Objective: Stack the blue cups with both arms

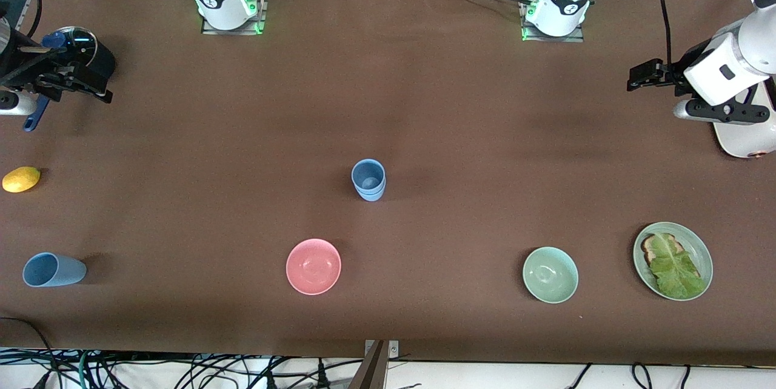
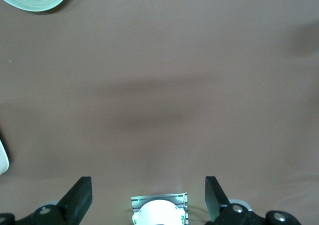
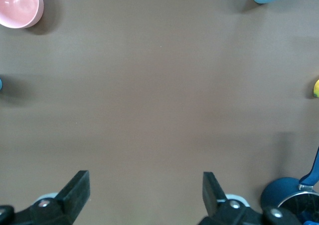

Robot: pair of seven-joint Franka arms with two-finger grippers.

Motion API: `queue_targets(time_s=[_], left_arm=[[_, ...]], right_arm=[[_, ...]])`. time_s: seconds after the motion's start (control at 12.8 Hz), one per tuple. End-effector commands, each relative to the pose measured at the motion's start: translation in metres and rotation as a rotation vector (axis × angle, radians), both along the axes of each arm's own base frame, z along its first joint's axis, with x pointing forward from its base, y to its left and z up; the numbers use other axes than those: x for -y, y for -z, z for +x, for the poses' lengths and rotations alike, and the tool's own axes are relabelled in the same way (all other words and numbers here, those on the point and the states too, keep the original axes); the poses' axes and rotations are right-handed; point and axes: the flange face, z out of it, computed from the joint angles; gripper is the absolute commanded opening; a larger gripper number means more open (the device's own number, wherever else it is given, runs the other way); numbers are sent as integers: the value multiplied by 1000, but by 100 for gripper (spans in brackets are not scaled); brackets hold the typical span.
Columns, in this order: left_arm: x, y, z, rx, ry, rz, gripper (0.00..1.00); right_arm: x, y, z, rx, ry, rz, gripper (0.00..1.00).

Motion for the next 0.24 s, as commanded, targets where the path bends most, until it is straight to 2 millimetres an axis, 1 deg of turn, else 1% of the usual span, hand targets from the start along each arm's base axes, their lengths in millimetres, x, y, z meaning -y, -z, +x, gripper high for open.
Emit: queue_targets(time_s=[0.0, 0.16], left_arm=[[2, -4, 3, 11, -4, -9, 100], [2, -4, 3, 11, -4, -9, 100]], right_arm=[[-1, -6, 0, -5, -4, 10, 100], [-2, -7, -1, -5, -5, 10, 100]])
